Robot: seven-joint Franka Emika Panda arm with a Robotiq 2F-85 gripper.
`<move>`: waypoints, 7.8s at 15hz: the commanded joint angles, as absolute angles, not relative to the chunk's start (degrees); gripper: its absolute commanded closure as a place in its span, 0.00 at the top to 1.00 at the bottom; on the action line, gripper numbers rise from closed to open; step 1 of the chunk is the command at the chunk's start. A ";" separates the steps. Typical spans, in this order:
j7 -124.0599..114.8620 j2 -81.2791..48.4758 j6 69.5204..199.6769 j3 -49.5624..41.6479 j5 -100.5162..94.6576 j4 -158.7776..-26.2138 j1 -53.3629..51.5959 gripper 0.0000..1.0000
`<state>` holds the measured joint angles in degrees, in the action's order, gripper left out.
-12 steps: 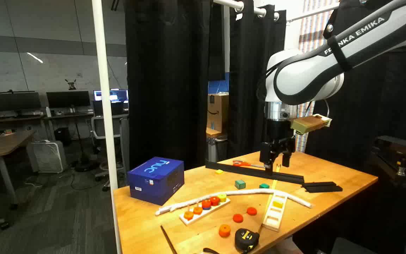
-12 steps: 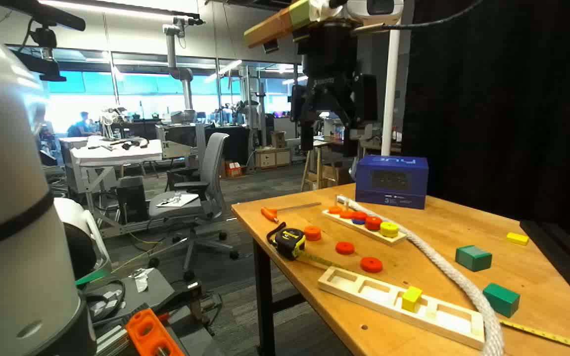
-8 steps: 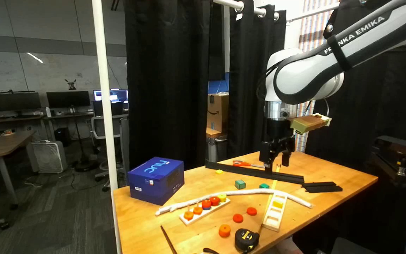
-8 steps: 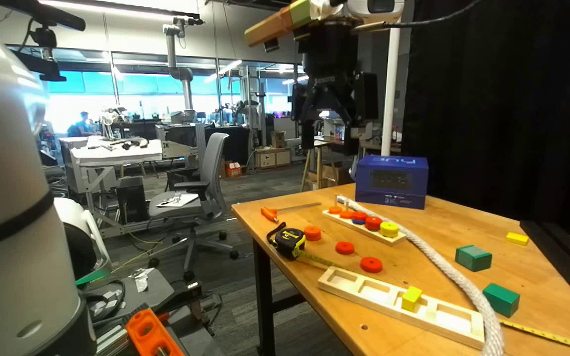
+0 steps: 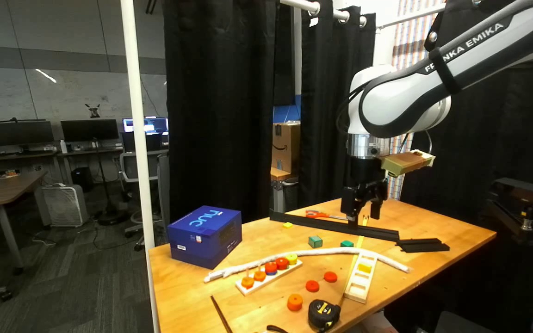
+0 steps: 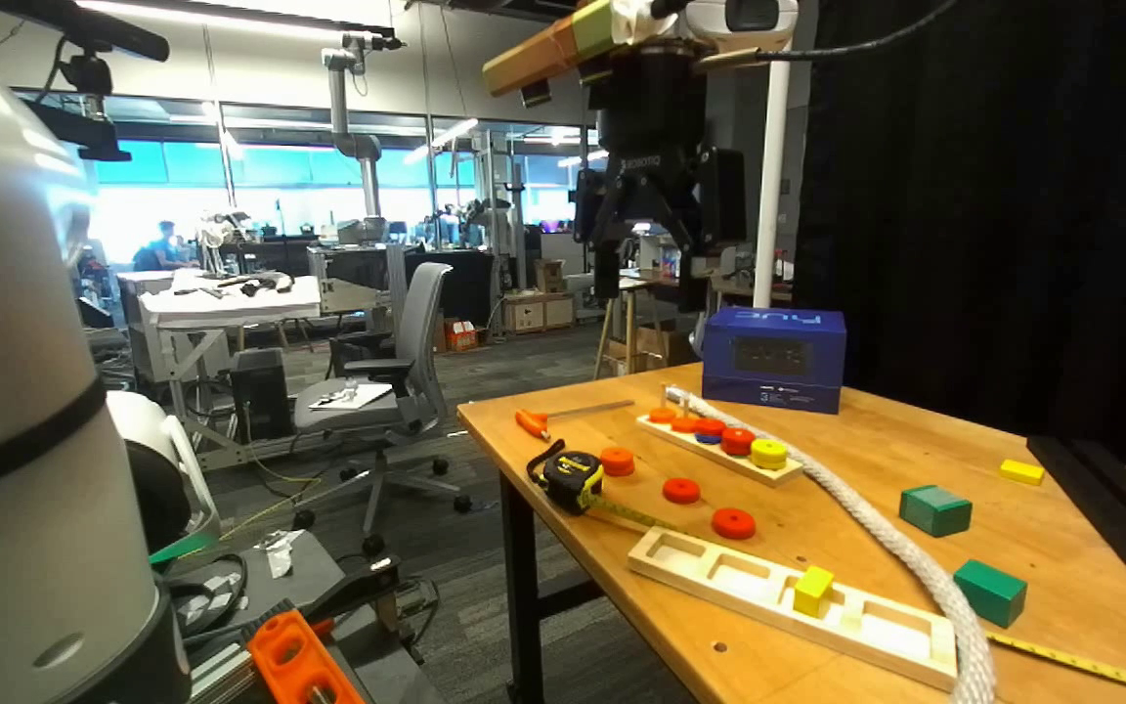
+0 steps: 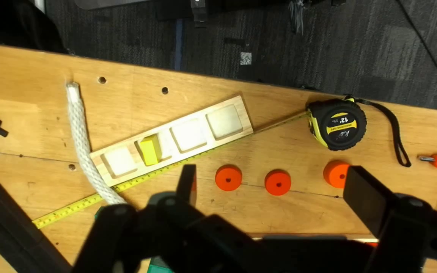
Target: Put the right green square block at the left of the yellow square block on the wooden board
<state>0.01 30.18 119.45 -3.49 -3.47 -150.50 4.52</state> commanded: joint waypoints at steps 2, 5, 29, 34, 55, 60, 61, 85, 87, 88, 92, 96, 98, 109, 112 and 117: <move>-0.19 26.40 120.77 -3.27 -3.94 -147.82 4.72 1.00; 0.60 22.36 121.65 -3.55 -4.61 -145.35 4.88 1.00; 23.86 -8.54 127.37 -12.57 1.08 -125.43 12.61 1.00; 26.75 -14.41 126.73 -11.86 3.75 -121.11 14.94 1.00; 29.61 -32.63 121.67 -6.37 6.00 -101.81 22.54 1.00; 29.38 -32.23 121.03 -6.49 5.85 -102.25 22.99 1.00; 29.48 -32.16 120.89 -6.45 5.93 -102.37 23.08 1.00; 30.56 -32.52 119.63 -5.72 6.66 -102.75 24.09 0.20; 29.08 -32.19 118.95 -5.88 6.88 -102.69 23.80 0.24; 28.03 -31.81 118.35 -6.00 6.96 -102.65 23.56 0.24; 24.32 -29.40 116.95 -6.10 6.79 -103.50 22.16 0.24; 20.79 -25.69 115.90 -6.02 6.38 -104.80 19.93 0.24; 19.38 -23.63 115.43 -6.07 6.07 -105.81 18.63 0.24; 18.78 -10.45 108.94 -6.09 6.21 -118.29 13.64 0.24; 19.78 -7.62 107.70 -6.10 6.11 -122.42 12.66 0.23; 21.82 -5.19 107.63 -6.55 5.66 -127.73 11.87 0.24</move>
<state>19.82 -8.54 107.96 -5.95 5.78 -123.96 12.45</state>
